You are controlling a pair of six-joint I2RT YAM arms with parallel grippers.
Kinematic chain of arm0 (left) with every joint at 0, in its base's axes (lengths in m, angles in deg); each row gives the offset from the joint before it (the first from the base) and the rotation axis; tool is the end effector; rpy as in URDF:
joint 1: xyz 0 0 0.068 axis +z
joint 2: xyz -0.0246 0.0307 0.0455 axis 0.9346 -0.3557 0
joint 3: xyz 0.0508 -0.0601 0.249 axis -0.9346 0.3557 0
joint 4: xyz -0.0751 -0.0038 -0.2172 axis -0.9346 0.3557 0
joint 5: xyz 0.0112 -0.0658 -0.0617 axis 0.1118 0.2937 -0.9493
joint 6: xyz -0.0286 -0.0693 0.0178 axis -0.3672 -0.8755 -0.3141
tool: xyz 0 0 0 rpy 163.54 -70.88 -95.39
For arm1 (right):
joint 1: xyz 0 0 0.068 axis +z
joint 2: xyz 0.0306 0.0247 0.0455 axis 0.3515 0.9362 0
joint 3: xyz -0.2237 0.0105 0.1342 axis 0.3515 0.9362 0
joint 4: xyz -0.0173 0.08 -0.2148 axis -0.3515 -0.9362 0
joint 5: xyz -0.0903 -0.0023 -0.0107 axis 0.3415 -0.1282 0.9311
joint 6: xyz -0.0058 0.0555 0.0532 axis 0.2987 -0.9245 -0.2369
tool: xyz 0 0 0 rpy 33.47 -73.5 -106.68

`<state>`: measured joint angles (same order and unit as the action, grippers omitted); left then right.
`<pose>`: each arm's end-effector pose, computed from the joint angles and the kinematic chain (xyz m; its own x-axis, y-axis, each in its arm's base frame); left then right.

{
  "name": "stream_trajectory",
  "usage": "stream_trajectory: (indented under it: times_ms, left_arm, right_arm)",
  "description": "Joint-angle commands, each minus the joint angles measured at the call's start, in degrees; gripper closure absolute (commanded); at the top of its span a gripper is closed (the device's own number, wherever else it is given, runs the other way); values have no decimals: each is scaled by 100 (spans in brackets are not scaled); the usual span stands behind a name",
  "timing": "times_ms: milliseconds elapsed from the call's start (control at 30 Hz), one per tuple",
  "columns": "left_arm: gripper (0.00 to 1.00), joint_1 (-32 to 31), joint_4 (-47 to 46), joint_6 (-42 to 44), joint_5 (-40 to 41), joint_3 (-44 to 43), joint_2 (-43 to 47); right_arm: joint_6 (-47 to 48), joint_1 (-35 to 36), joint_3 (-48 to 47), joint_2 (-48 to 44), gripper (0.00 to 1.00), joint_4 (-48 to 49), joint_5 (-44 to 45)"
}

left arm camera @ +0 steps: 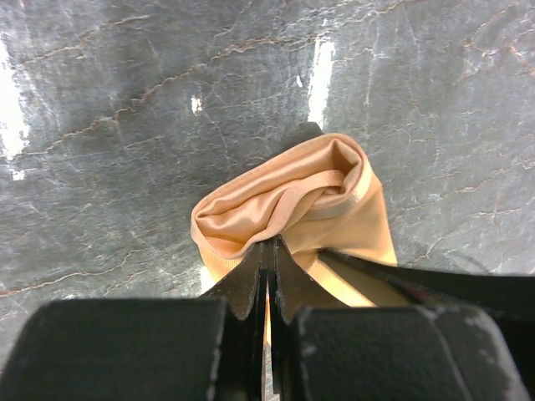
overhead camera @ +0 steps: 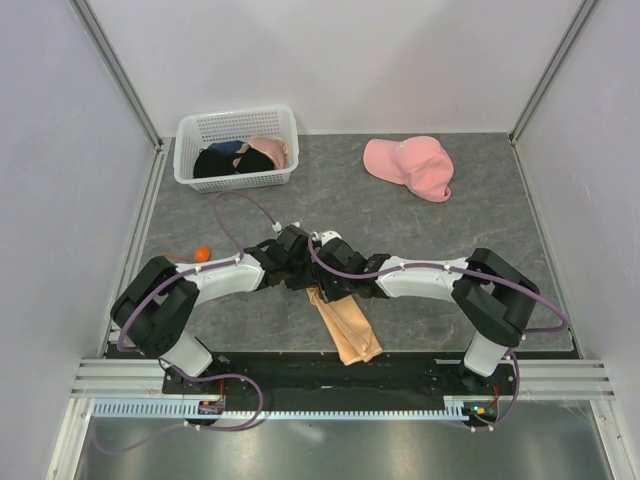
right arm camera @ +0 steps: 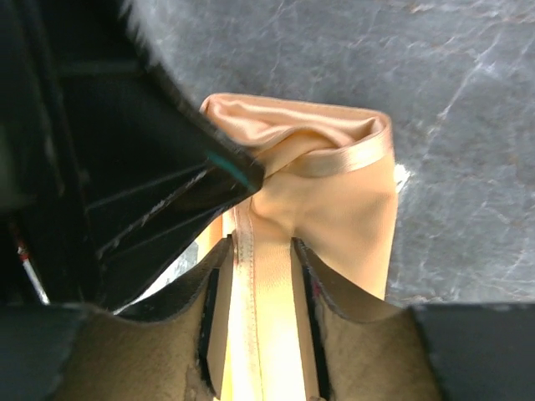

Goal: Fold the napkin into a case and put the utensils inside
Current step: Grasp the top corner of the smaller rectangle folded napkin from the folded napkin.

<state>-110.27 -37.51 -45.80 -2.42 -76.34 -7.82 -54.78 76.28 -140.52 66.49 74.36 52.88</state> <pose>0.2150 -0.1885 0.1425 -0.9061 -0.2379 -0.3499 -0.0639 0.8944 -0.4427 0.1927 0.2757 0.1493 -0.7831 -0.2915 -0.5494 -0.4868 0.8370 0.2498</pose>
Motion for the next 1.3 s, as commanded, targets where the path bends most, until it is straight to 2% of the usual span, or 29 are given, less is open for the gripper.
stream_trajectory:
  times_ms: [0,367,567,833,967,1267]
  left_arm:
    - [98,-12,-299,-254,-54,15,193]
    - [98,6,-501,-193,-168,165,369]
    - [98,6,-545,-228,-168,244,431]
    - [98,6,-624,-281,-177,323,466]
    - [98,6,-633,-289,-177,340,466]
    - [98,6,-765,-439,-239,481,519]
  right_arm:
    - [-27,178,235,-166,61,343,-258]
    - [227,169,490,-527,61,554,-223]
    - [482,169,912,-684,60,1132,-329]
    - [702,178,1184,-755,62,1353,-443]
    - [807,195,1272,-711,59,1441,-373]
    - [799,512,1563,-659,56,1741,373]
